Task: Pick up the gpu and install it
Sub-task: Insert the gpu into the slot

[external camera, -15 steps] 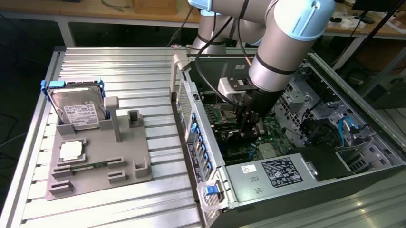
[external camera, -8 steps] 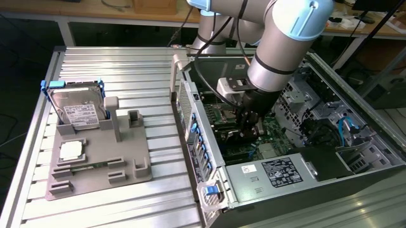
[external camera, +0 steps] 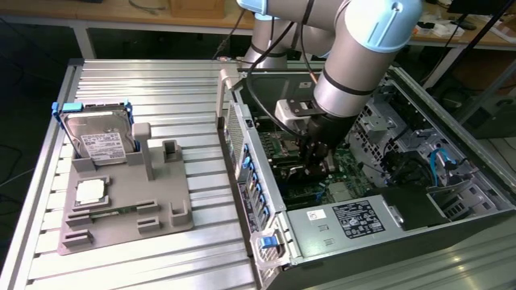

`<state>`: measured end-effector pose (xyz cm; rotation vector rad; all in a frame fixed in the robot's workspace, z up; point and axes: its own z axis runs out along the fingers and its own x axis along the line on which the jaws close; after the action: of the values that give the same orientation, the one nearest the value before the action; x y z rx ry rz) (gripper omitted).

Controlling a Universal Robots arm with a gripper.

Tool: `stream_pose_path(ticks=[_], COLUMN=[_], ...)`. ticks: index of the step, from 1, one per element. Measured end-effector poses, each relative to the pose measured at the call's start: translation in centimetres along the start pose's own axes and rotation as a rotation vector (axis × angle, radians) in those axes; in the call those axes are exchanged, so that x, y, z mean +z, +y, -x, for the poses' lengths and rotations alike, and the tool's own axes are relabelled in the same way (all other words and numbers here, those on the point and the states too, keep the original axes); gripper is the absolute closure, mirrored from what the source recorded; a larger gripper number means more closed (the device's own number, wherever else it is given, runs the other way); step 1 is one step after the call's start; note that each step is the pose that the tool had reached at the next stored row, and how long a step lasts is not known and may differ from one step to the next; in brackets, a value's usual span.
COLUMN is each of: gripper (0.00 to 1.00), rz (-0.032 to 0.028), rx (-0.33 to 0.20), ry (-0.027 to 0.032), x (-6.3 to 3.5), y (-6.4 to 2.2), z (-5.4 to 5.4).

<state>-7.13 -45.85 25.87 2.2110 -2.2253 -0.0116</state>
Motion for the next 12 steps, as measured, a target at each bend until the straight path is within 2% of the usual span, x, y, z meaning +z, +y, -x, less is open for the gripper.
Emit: stream_pose_path(ticks=[12], gripper=[0.73], rz=[-0.0008], rx=[0.0], ry=[0.0], x=[0.36], y=[0.0], z=[0.0])
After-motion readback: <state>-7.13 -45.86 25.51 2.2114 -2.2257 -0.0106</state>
